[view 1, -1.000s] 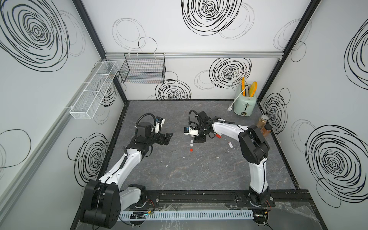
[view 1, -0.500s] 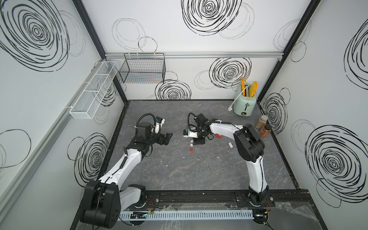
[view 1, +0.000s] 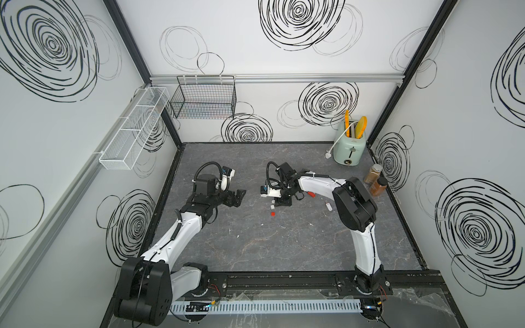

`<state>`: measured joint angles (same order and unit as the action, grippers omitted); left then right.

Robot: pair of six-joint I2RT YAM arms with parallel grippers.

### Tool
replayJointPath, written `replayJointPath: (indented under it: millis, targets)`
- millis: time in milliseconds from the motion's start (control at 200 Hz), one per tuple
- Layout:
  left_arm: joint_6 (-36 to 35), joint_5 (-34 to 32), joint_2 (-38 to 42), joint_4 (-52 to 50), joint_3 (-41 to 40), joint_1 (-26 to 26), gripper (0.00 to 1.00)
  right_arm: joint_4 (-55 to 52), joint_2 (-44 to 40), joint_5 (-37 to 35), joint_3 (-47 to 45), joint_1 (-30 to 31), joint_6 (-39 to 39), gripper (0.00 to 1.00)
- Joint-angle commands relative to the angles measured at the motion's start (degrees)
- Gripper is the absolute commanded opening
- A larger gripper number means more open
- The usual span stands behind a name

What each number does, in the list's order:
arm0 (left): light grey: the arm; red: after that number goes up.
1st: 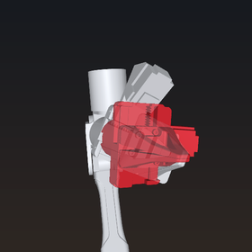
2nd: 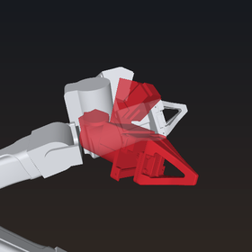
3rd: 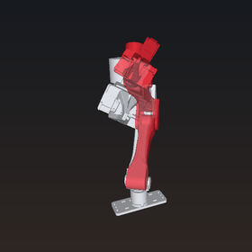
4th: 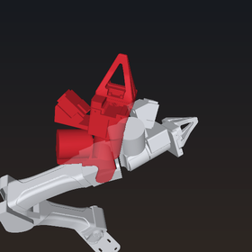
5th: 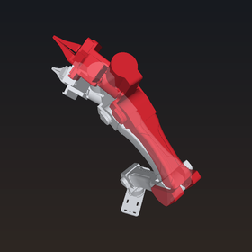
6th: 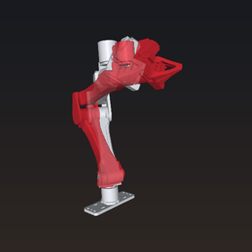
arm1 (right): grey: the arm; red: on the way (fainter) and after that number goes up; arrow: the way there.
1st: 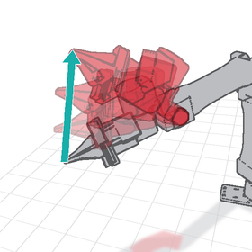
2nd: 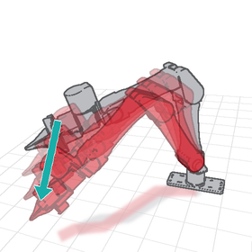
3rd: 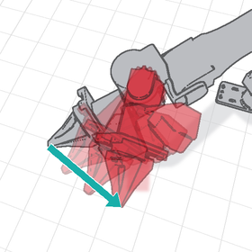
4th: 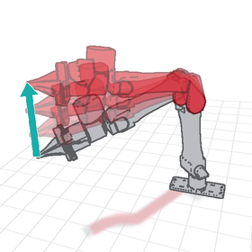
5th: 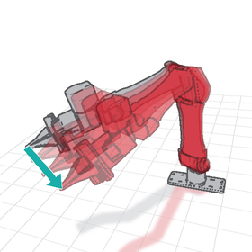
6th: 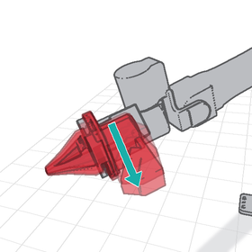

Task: Close the usb drive cover
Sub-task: Pick up the cover from the center of the board.

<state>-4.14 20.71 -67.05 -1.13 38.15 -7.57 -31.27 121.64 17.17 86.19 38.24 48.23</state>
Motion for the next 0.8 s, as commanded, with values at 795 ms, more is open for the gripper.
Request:
replayJointPath:
  millis: [795]
  targets:
    - [-1.15, 6.32, -0.63, 1.36, 0.86, -1.6, 0.98, 2.96, -3.57, -1.89, -5.21, -1.48, -0.63, 0.18]
